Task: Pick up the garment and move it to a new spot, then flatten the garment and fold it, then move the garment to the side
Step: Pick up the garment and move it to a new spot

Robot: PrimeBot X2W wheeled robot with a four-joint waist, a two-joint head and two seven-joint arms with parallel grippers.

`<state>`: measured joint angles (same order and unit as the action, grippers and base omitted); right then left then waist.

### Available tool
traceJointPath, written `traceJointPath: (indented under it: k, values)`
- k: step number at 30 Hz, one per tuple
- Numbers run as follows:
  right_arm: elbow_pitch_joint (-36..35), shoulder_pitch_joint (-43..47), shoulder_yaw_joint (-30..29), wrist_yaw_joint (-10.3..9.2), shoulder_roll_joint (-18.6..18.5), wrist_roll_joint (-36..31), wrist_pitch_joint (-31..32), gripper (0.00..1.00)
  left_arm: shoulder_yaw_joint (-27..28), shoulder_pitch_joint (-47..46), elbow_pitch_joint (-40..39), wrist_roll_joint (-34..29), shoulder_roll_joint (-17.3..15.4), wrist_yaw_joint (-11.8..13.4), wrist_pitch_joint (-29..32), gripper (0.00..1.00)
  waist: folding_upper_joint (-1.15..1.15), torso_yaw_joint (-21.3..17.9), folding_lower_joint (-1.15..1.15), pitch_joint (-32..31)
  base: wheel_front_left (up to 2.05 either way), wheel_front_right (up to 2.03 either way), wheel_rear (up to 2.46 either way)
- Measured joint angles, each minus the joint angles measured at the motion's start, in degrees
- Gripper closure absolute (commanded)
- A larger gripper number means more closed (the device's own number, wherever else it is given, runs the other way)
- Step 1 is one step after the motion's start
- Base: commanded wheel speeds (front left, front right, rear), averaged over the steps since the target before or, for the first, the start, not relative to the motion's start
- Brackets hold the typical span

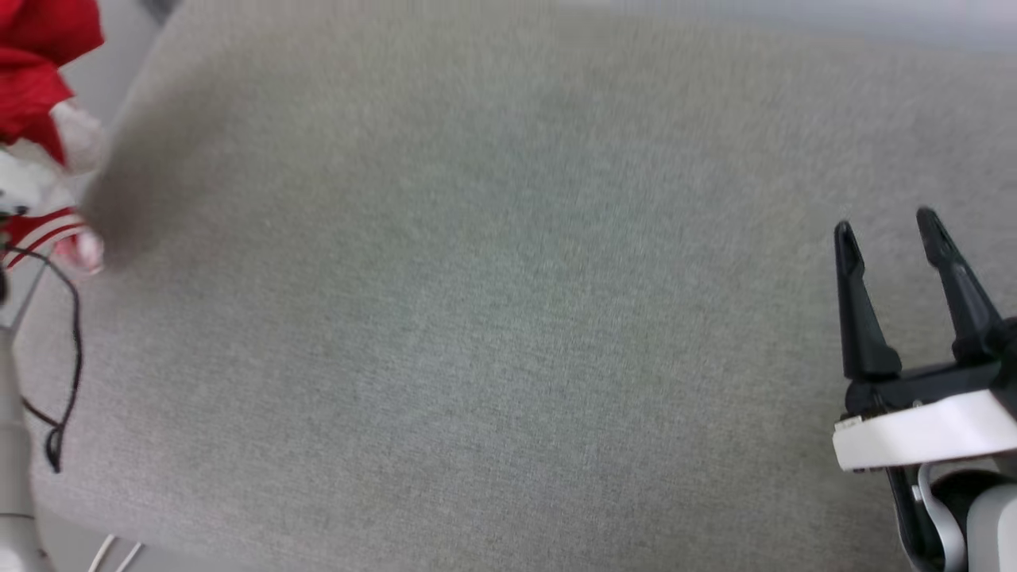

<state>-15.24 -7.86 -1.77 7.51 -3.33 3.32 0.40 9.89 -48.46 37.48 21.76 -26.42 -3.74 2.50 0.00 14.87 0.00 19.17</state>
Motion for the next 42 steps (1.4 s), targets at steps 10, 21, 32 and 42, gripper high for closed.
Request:
traceJointPath:
  k: [10,21,32,42]
  values:
    - [0.7,6.9,-2.7,0.0,0.4,2.7,0.0,0.0,-5.2,4.1,-5.5,-1.2,7.8,-0.7,-7.5,1.0,0.0,-1.0,-0.01,-10.0,0.0,0.0,0.0]
    - [2.0,10.8,-1.1,0.0,0.4,5.3,0.2,0.0,-13.7,17.5,-20.4,-2.9,16.2,-0.6,-6.7,1.0,0.0,-9.2,-0.01,-17.0,0.0,0.0,0.0]
    - [1.7,12.2,-1.1,0.0,0.4,5.7,0.9,0.0,-26.7,29.9,-27.5,-0.9,22.5,-1.9,-3.0,1.0,0.0,-21.0,-0.01,-19.2,0.0,0.0,0.0]
    - [2.7,11.6,-1.0,-0.01,0.4,7.6,-0.9,0.0,-35.4,38.5,-20.4,-0.9,22.8,-2.6,0.0,0.88,0.0,-25.3,0.0,-13.2,0.0,0.0,0.0]
